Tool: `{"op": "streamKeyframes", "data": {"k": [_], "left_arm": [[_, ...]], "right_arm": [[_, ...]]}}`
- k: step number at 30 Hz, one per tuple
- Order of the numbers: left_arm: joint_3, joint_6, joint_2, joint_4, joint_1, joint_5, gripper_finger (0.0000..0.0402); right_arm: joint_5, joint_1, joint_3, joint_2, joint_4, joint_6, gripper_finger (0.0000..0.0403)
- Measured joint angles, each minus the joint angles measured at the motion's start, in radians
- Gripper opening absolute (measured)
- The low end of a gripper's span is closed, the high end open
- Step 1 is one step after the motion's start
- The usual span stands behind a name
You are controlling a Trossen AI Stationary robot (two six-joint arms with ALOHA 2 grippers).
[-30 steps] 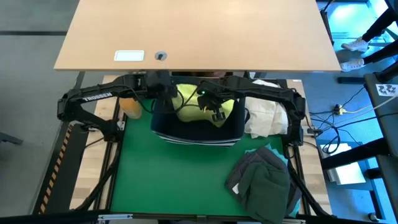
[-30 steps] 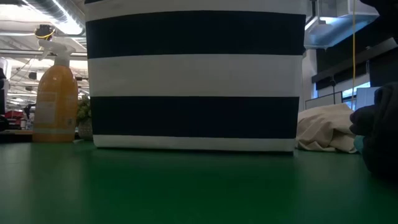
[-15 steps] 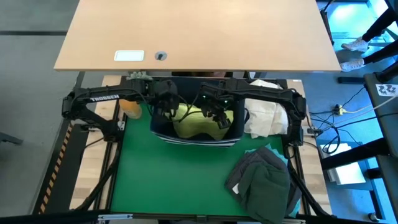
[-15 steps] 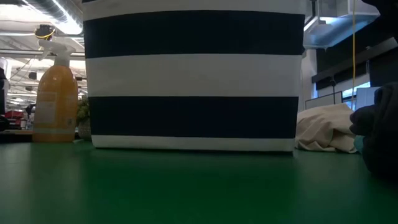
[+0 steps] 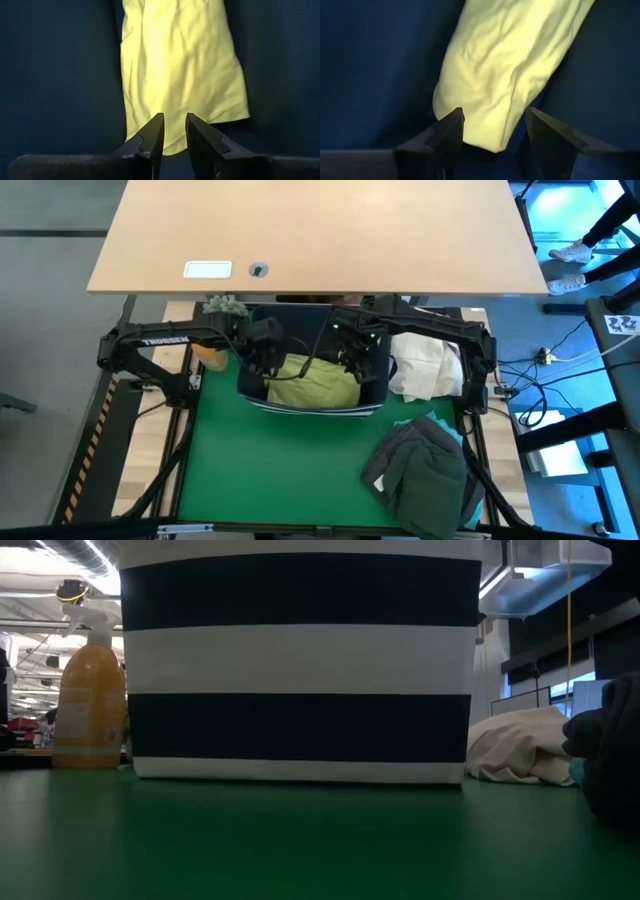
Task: Fold laundry
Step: Put the green polo into the laundry bin
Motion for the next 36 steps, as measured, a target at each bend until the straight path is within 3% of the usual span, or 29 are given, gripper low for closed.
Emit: {"op": "streamKeyframes", "data": {"k": [9, 15, 19, 25, 32, 36], "left_arm": [[0.02, -0.062, -0.052, -0.009, -0.086, -0.107, 0.0077], [0.171, -0.071, -0.083, -0.018, -0.141, -0.116, 0.0077], [0.277, -0.147, -0.082, -0.015, -0.184, -0.073, 0.0077], [0.286, -0.218, -0.079, -0.028, -0.293, -0.066, 0.0077], [0.285, -0.335, -0.08, -0.011, -0.392, -0.235, 0.0077], [0.274, -0.415, -0.074, 0.019, -0.438, -0.243, 0.0077]], "right_arm": [[-0.084, 0.001, 0.088, 0.0, -0.011, 0.001, 0.0209], [0.107, -0.001, 0.142, 0.0, 0.0, 0.01, 0.0209], [0.145, -0.001, 0.17, 0.0, 0.02, 0.051, 0.0209], [0.149, 0.043, 0.209, 0.0, -0.041, 0.128, 0.0209], [0.351, 0.182, 0.212, -0.001, -0.054, 0.197, 0.0209], [0.413, 0.259, 0.211, -0.008, -0.061, 0.237, 0.0209]]}}
